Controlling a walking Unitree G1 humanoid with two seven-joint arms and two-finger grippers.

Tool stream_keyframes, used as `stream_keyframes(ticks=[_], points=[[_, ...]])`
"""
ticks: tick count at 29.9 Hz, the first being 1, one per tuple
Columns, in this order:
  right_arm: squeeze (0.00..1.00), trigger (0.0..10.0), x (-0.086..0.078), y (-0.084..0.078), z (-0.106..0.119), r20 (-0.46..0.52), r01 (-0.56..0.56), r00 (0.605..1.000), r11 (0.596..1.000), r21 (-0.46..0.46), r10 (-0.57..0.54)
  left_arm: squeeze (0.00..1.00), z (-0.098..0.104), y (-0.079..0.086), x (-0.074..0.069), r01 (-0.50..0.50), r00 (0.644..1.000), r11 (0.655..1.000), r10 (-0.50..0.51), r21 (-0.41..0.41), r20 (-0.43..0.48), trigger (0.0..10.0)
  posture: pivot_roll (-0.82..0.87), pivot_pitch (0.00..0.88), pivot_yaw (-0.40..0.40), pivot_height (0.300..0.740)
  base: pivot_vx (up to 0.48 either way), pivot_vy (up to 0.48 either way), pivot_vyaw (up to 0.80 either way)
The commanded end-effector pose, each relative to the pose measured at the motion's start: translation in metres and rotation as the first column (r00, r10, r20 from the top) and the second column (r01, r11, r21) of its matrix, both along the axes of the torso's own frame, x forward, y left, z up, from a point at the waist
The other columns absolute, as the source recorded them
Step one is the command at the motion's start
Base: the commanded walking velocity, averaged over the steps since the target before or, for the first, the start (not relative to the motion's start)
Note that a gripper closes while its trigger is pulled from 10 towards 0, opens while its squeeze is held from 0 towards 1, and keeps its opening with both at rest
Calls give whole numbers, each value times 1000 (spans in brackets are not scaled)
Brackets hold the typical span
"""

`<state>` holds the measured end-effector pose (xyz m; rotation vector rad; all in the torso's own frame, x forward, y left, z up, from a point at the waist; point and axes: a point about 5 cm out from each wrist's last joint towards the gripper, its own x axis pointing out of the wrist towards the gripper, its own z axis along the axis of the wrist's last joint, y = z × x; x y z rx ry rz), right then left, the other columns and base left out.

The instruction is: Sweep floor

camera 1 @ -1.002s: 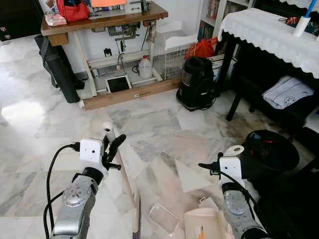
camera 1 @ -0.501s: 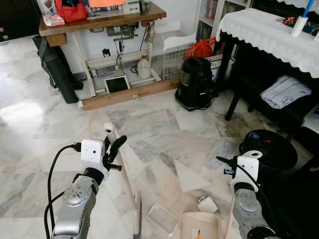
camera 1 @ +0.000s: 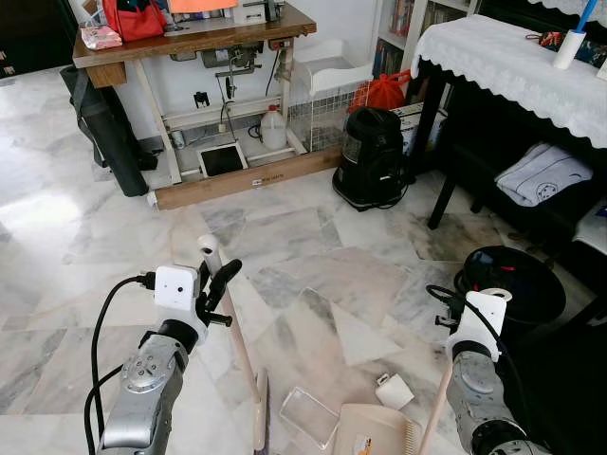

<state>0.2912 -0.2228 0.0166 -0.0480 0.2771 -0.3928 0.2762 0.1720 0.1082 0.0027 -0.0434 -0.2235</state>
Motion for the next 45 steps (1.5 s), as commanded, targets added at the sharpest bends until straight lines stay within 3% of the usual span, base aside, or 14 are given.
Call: stream_keyframes(ticks=[1, 3, 8, 23, 45], points=[[0, 10000, -8, 9, -14, -72, -2, 997, 998, 63, 6, 0, 7, -1, 1, 12, 1000, 1000, -12, 2, 27, 10000, 157, 45, 36, 740, 0, 0, 0], [0, 10000, -7, 8, -13, -64, -9, 998, 999, 49, 12, 0, 7, -1, 1, 11, 1000, 1000, -11, 1, 27, 10000, 156, 43, 34, 740, 0, 0, 0], [0, 10000, 0, 14, 2, 24, -99, 995, 991, -92, 102, 0, 7, -2, 1, 4, 999, 1000, -4, -2, 32, 10000, 152, 39, 32, 740, 0, 0, 0], [0, 10000, 11, 30, 27, 214, -183, 953, 971, -157, 214, 0, 10, 3, 2, -21, 998, 1000, 21, 4, 54, 10000, 154, 24, 27, 740, 0, 0, 0], [0, 10000, 3, 35, 15, 161, -220, 954, 955, -199, 254, 0, 11, 12, 2, -49, 997, 999, 47, 23, 61, 10000, 161, 26, 31, 740, 0, 0, 0]])
